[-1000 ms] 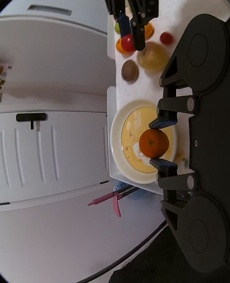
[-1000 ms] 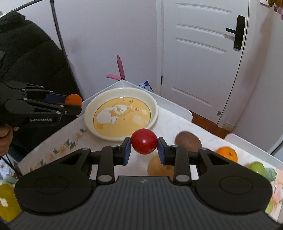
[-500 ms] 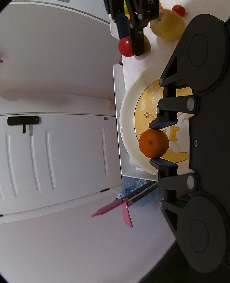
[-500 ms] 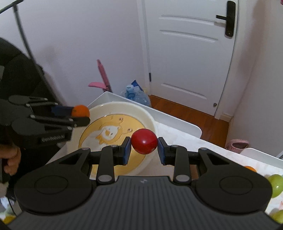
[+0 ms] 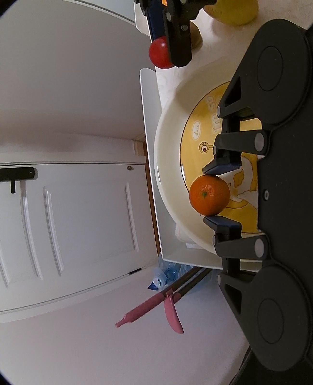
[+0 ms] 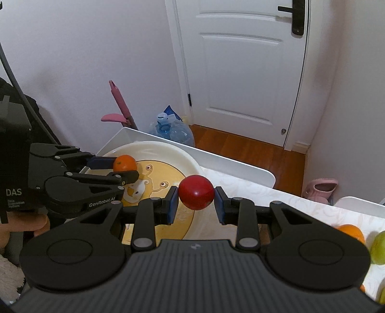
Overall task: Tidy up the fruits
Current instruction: 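Lower the tangerine into the duck bowl with the left tool while the right tool carries the tomato, then lower the red tomato into the duck bowl and open the right tool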
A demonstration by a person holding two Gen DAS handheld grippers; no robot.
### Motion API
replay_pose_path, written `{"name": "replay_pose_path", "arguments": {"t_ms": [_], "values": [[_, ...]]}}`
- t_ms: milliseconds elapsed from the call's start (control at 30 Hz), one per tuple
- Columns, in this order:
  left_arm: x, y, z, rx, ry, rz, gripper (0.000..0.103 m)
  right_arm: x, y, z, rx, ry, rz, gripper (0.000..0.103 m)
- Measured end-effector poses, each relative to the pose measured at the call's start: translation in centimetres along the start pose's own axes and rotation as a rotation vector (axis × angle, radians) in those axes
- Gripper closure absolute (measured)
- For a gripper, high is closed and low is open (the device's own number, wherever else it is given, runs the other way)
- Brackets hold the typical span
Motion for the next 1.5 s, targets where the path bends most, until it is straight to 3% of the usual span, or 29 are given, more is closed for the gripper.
{"name": "replay_pose_path", "arguments": {"t_ms": [33,67,133,367,733,1233,1300,1433,1500], "values": [[0.0,0.0,0.0,0.003,0.003,-0.002,0.055,0.0,0.0,-0.1,0.0,0.003,-0.001,0.056],[0.1,0.0,0.1,0.007,0.008,-0.008,0.032,0.1,0.0,-0.2,0.0,0.004,-0.001,0.056],[0.3,-0.5,0.0,0.016,0.013,-0.042,0.008,0.2,-0.1,-0.3,0.001,0.005,-0.001,0.056],[0.5,-2.8,0.3,0.053,0.021,-0.066,0.004,0.9,0.0,-0.3,0.054,-0.018,0.009,0.056],[-1.3,-5.1,1.4,0.109,-0.03,-0.001,0.003,1.1,3.7,2.1,0.176,-0.081,0.072,0.056],[-2.9,-5.7,1.9,0.063,-0.053,0.057,0.003,-0.3,8.6,4.7,0.21,-0.185,0.104,0.055],[-2.9,-5.7,1.9,0.066,-0.049,0.055,0.003,-0.2,8.3,4.6,0.205,-0.181,0.095,0.045],[-2.9,-5.8,1.7,0.062,-0.046,0.052,0.003,0.1,6.8,4.4,0.187,-0.175,0.061,0.01],[-2.8,-5.9,1.5,0.065,-0.038,0.048,0.003,0.2,6.2,4.4,0.182,-0.172,0.051,0.003]]}}
Point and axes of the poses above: each gripper's, at about its wrist camera, not at the fingertips, and y roughly the way its jaws point, z to its left, x to its top, the point moved 5 cm from there along y, roughly the way its jaws point, and after that the axes turned 12 degrees about -z, right-handed, at the moved point
